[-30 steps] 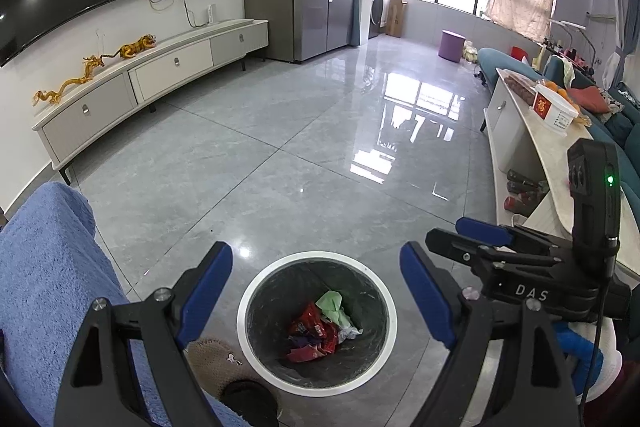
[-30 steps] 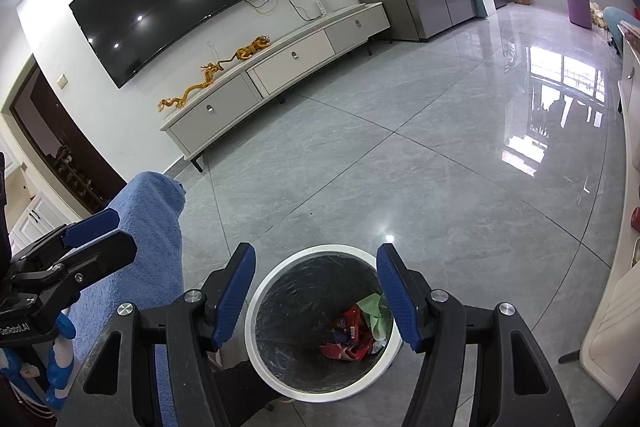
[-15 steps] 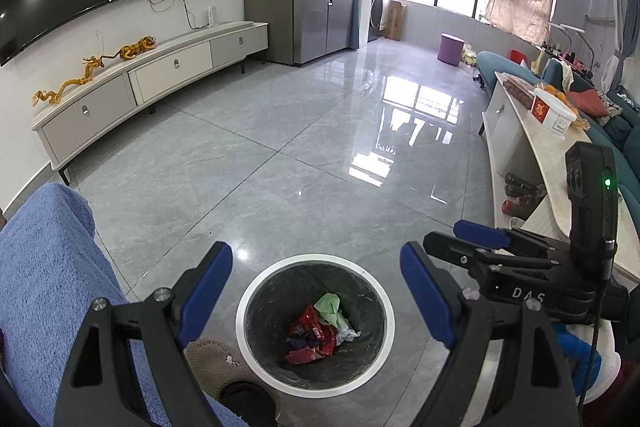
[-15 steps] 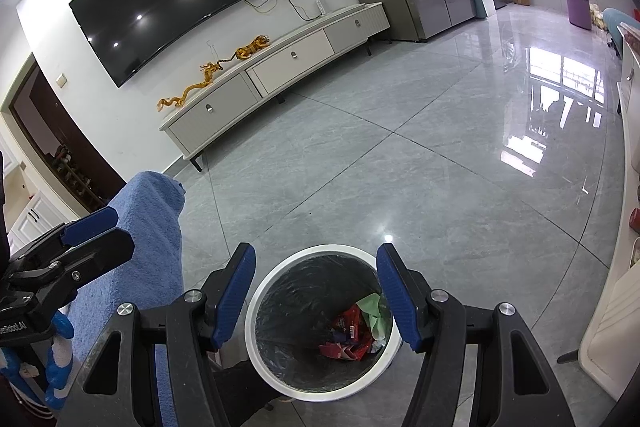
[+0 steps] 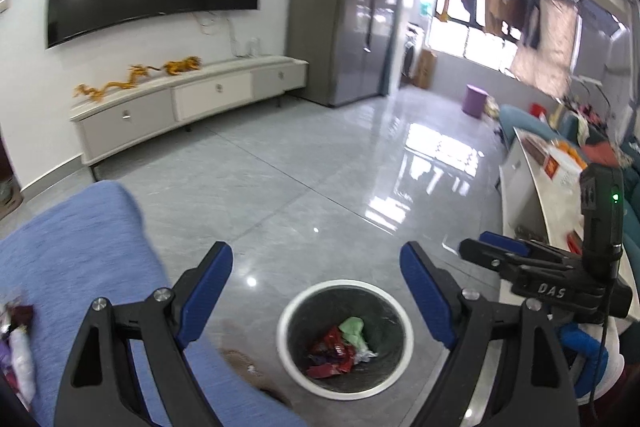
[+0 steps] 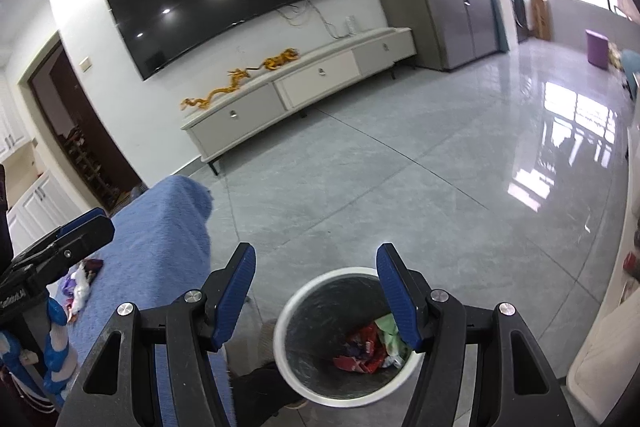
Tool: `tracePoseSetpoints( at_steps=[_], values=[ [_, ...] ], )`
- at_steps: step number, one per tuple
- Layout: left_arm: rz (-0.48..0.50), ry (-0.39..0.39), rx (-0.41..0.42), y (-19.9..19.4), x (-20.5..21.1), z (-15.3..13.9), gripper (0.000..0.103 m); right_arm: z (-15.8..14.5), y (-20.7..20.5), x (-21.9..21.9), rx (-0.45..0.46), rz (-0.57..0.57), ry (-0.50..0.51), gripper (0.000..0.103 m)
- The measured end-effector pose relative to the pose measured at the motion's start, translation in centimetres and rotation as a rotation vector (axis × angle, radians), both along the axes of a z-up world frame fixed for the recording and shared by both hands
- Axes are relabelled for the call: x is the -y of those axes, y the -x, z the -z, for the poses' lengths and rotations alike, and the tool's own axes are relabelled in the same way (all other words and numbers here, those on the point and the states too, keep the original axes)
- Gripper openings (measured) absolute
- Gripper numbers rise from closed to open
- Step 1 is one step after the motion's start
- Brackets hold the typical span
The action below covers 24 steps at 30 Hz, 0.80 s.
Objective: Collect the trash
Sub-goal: 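Move both tools back over the wrapper pile on the rug, then grasp the pink chip bag with the left gripper while the right grasps the clear plastic bag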
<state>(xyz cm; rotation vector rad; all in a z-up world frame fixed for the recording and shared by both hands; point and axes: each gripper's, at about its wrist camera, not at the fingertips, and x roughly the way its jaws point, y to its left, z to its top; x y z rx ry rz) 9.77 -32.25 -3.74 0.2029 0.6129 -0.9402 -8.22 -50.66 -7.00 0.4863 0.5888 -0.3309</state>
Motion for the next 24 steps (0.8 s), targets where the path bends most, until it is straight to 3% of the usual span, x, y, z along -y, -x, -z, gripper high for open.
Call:
tracePoseSetpoints(
  at_steps=[7, 14, 18, 24],
  values=[
    [-0.190, 0.047, 0.038, -2.9, -12.0, -1.2, 0.085, -3.5, -4.6, -6.8, 0.018, -0.138, 0.069, 0.061],
    [-0.432, 0.000, 0.018, -6.3, -25.5, 1.2, 0.085, -4.5, -11.6, -15.7, 0.016, -0.351, 0.083, 0.061],
    [-0.547, -0.032, -0.051, -8.3, -31.3, 4.1, 0.085, -3.8, -15.8, -20.6, -0.004, -0.479, 0.062, 0.061],
    [-0.587, -0.008, -0.176, -10.7, -35.1, 7.9, 0.085, -0.6, -21.0, -27.4, -0.074, -0.645, 0.002, 0.061]
  ],
)
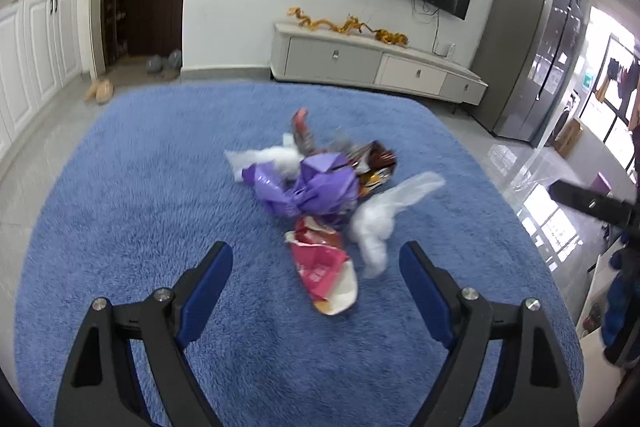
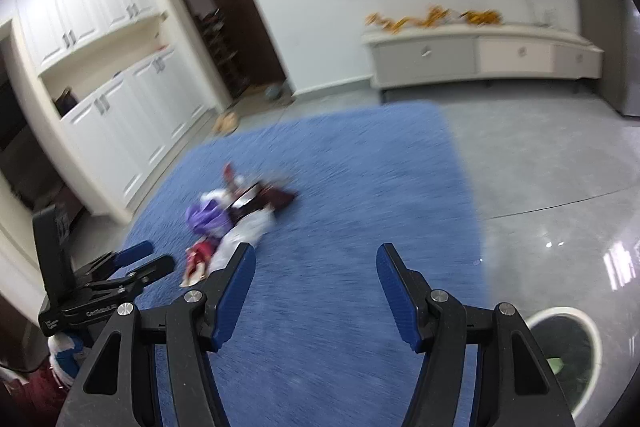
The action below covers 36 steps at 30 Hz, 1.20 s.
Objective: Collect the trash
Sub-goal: 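Grasp the pink chip bag with the left gripper while the right grasps the clear plastic bag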
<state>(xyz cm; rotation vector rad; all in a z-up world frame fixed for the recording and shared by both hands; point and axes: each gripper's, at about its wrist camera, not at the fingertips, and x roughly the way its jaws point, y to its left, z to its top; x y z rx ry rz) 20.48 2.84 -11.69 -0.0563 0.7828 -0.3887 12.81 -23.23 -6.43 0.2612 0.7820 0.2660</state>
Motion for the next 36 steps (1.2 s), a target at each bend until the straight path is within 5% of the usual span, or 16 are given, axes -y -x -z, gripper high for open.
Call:
tracePoseSetpoints(
  at_steps=[14, 20, 28, 36],
  values=[
    [0.017, 0.042, -0.135, -3.5, 0.1, 3.4, 0.058, 5.4, -7.2, -7.1, -0.121, -0.196, -0.106, 0.060],
    [0.028, 0.017, -0.126, -2.6, 0.2, 3.3, 0.035, 6.9, -8.5, -8.2, -0.155, -0.231, -0.142, 0.039],
    [0.032, 0.014, -0.093, 0.1, -0.1, 1.7, 0.033, 5.1, -5.8, -7.0, -0.113, -0.229, -0.133, 0.034],
    [0.014, -0.003, 0.020, 4.9, 0.2, -3.4, 0.033, 0.4, 0.2, -3.3, -0.008, -0.169, -0.134, 0.034]
  ],
)
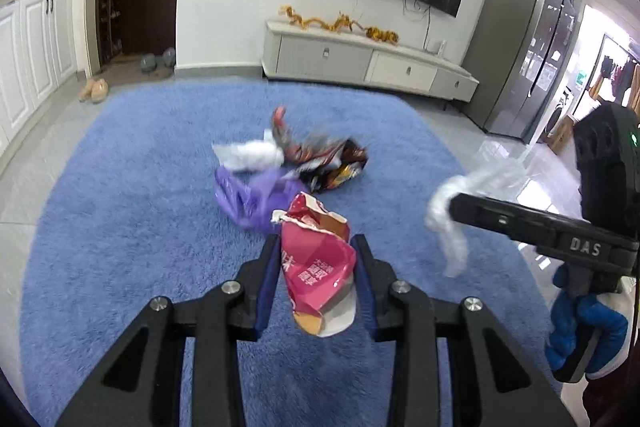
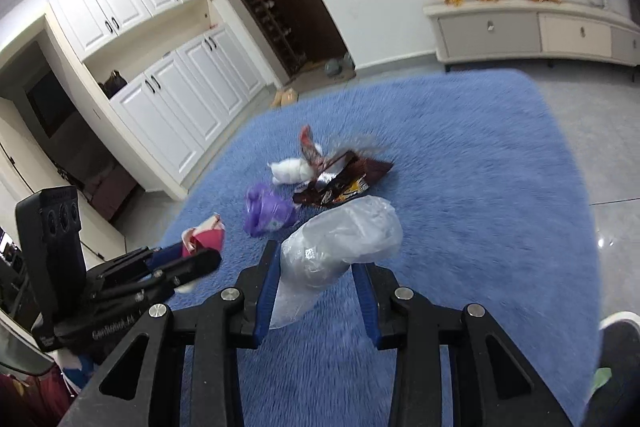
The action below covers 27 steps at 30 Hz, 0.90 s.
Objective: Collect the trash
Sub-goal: 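Grasp the pink chip bag with the left gripper while the right grasps the clear plastic bag, then carry both bags over the bin and open both grippers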
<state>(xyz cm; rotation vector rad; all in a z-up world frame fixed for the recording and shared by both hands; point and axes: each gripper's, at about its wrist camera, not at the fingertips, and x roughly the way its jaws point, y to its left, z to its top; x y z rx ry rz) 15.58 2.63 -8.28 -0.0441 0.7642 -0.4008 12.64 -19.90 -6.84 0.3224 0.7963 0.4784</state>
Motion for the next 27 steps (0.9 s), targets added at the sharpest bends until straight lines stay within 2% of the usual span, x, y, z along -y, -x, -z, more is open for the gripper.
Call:
tracePoseSetpoints(
  at_steps=[7, 14, 21, 27],
  values=[
    [-0.006, -0.013, 0.102, 3.3, 2.2, -4.7, 0.033, -4.0, 6.1, 4.6, 0.116, 0.079, 0.022, 0.034],
    [0.073, -0.043, 0.169, 5.1, 8.4, -8.2, 0.033, -6.0, 12.0, 13.1, 0.196, 0.253, 0.086, 0.034],
    [0.214, -0.051, 0.181, 4.5, 17.9, -9.8, 0.033, -4.4, 16.0, 21.7, 0.188, 0.463, 0.151, 0.034],
    [0.355, -0.058, 0.147, 4.3, 27.6, -8.2, 0.033, -1.0, 17.8, 27.6, 0.122, 0.610, 0.147, 0.034]
  ],
)
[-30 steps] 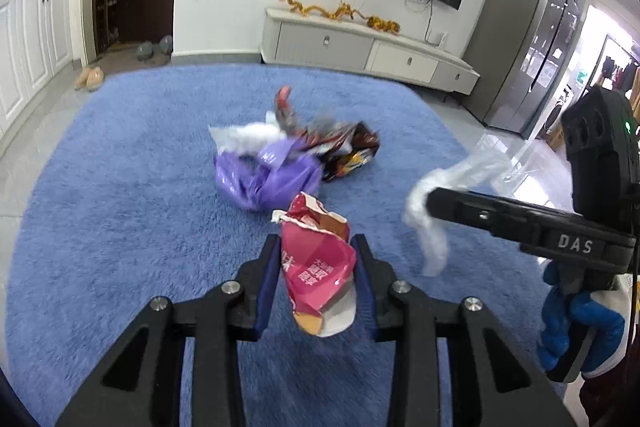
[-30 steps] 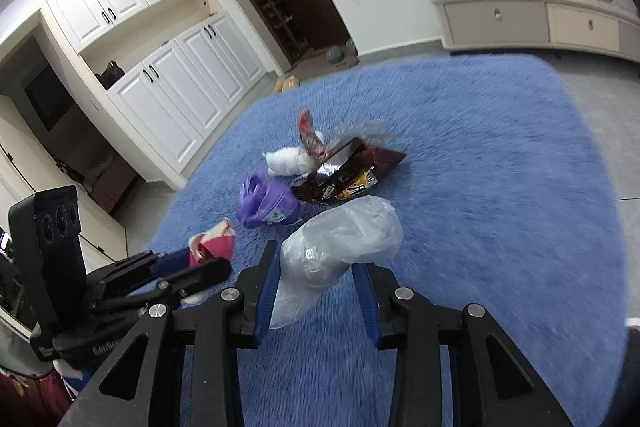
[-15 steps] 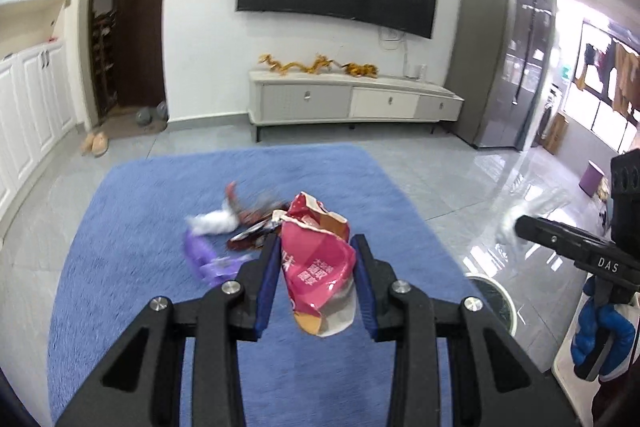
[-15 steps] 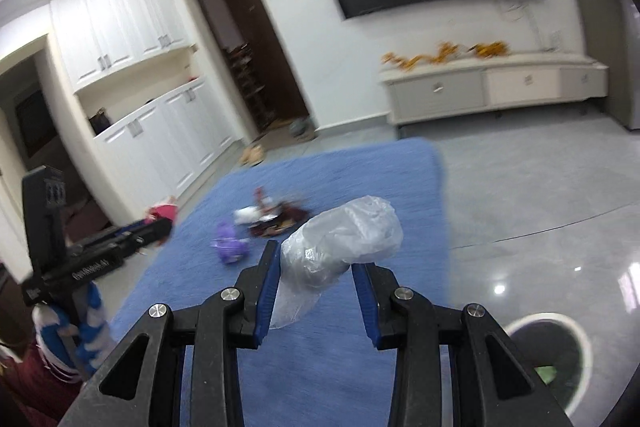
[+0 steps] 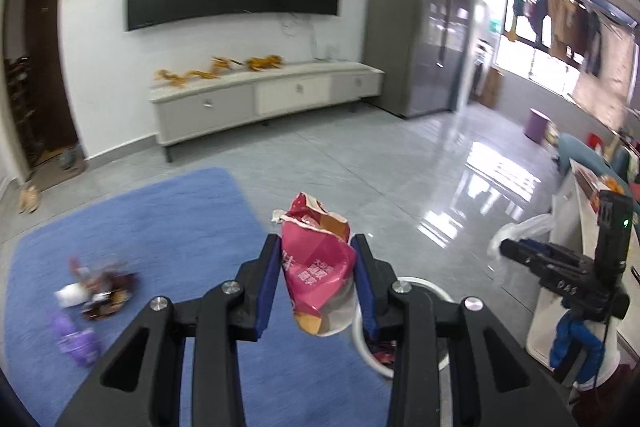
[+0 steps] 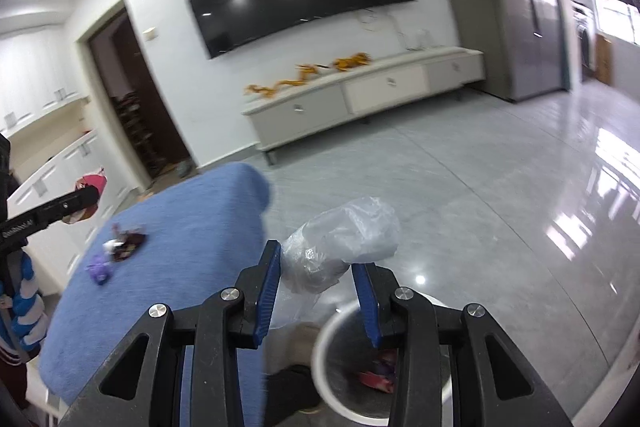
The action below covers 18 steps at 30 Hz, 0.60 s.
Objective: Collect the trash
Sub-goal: 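Carry both bags over the bin and open both grippers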
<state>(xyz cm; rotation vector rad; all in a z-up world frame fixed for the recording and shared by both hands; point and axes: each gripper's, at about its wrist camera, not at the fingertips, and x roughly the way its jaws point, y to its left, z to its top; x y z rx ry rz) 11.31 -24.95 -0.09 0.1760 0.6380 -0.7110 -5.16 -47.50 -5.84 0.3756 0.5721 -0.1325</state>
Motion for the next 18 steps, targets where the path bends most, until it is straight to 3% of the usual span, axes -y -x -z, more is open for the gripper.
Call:
tracePoseSetpoints(
  at_steps=[9, 15, 17, 18],
  values=[
    [0.117, -0.053, -0.071, -1.3, 9.6, 4.5, 0.034, 5.8, 1.3, 5.8, -0.086, 0.104, -0.092, 0.034],
    [0.176, -0.089, -0.154, -1.0, 13.5, 8.7, 0.036, 8.9, 0.6, 6.3, -0.146, 0.110, -0.127, 0.036],
    [0.199, -0.090, -0.195, -1.2, 14.5, 9.9, 0.038, 9.9, 0.4, 6.7, -0.169, 0.116, -0.132, 0.038],
    [0.208, -0.091, -0.211, -1.2, 14.9, 10.3, 0.044, 10.3, 0.3, 6.7, -0.179, 0.118, -0.137, 0.039]
  ],
)
